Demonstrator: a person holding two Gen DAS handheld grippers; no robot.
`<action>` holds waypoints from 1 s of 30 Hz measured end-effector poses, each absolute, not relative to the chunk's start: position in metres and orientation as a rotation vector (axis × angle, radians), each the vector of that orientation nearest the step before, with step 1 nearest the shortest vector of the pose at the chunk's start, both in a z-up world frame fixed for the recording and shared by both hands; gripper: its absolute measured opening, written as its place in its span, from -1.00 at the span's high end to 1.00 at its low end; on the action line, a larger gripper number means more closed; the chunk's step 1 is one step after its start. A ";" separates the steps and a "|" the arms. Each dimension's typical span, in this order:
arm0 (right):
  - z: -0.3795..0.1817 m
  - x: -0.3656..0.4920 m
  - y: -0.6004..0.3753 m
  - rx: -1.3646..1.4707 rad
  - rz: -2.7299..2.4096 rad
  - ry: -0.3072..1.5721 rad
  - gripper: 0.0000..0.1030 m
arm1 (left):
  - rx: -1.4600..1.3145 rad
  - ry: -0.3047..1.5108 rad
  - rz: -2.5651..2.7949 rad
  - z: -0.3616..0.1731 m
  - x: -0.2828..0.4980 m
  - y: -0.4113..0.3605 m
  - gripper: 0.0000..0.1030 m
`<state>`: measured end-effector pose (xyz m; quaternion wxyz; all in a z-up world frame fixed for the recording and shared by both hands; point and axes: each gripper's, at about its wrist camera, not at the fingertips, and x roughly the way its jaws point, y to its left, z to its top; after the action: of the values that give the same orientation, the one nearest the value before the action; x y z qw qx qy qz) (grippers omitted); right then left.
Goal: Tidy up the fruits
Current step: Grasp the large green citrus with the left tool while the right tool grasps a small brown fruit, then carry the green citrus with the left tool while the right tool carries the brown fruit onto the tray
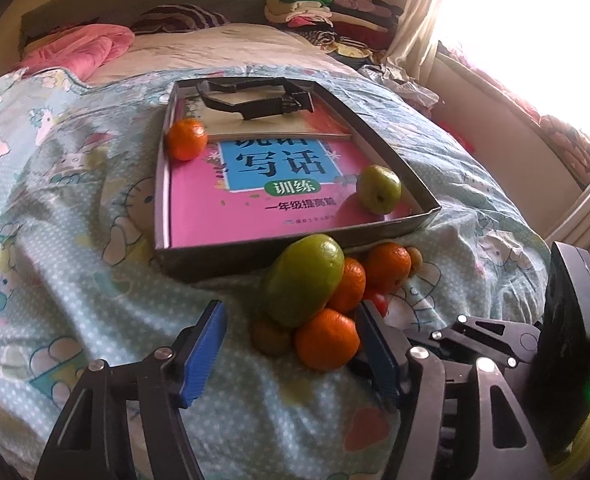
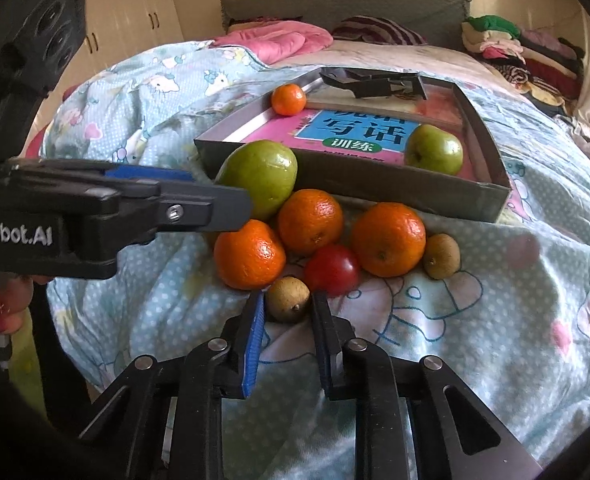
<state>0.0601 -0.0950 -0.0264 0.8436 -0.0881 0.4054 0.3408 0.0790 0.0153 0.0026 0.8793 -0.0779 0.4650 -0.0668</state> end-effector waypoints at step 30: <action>0.010 0.061 -0.123 -0.081 0.708 0.769 0.54 | -0.230 0.931 -0.129 0.022 0.082 0.043 0.14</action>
<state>0.0610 -0.1225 0.0104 0.8656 -0.0386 0.3672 0.3381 0.0816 0.0432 0.0223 0.8853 -0.1104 0.4475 -0.0619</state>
